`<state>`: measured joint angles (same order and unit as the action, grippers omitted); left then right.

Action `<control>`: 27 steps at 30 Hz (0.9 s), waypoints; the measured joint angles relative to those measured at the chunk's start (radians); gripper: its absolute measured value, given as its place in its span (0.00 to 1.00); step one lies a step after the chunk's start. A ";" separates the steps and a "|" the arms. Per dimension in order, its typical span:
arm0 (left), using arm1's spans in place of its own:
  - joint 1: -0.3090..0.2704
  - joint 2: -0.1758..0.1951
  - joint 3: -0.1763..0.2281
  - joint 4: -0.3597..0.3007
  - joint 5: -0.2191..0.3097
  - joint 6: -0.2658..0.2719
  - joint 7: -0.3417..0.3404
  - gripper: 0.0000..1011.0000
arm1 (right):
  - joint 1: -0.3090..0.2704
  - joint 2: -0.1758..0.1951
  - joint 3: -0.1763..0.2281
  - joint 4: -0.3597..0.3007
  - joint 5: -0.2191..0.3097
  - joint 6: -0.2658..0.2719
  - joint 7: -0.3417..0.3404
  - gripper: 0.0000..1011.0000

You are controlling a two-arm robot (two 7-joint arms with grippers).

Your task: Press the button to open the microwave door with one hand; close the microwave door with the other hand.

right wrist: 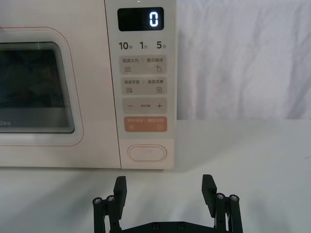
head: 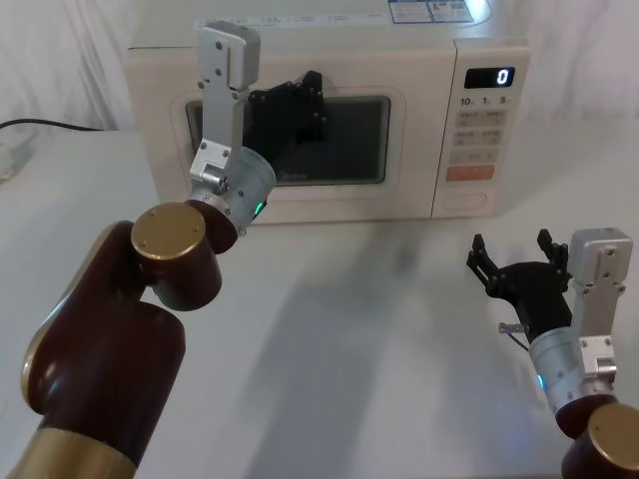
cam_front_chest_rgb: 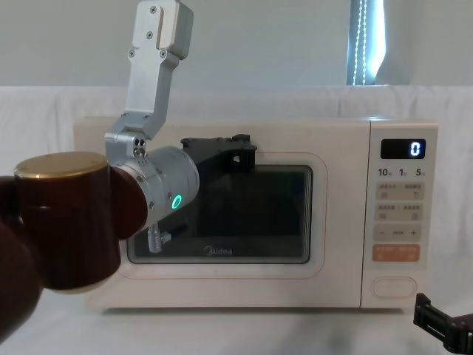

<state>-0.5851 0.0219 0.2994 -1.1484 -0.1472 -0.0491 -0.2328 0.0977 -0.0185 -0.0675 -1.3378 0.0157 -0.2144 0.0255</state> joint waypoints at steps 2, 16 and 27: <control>0.002 0.000 0.000 -0.002 -0.001 0.000 0.000 0.00 | 0.000 0.000 0.000 0.000 0.000 0.000 0.000 0.99; 0.108 0.031 0.000 -0.164 -0.027 0.038 -0.008 0.00 | 0.000 0.000 0.000 0.000 0.000 0.000 0.000 0.99; 0.230 0.086 -0.031 -0.314 -0.052 0.085 0.012 0.00 | 0.000 0.000 0.000 0.000 0.000 0.000 0.000 0.99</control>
<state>-0.3554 0.1084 0.2682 -1.4621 -0.1994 0.0359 -0.2213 0.0978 -0.0184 -0.0675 -1.3379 0.0157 -0.2144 0.0255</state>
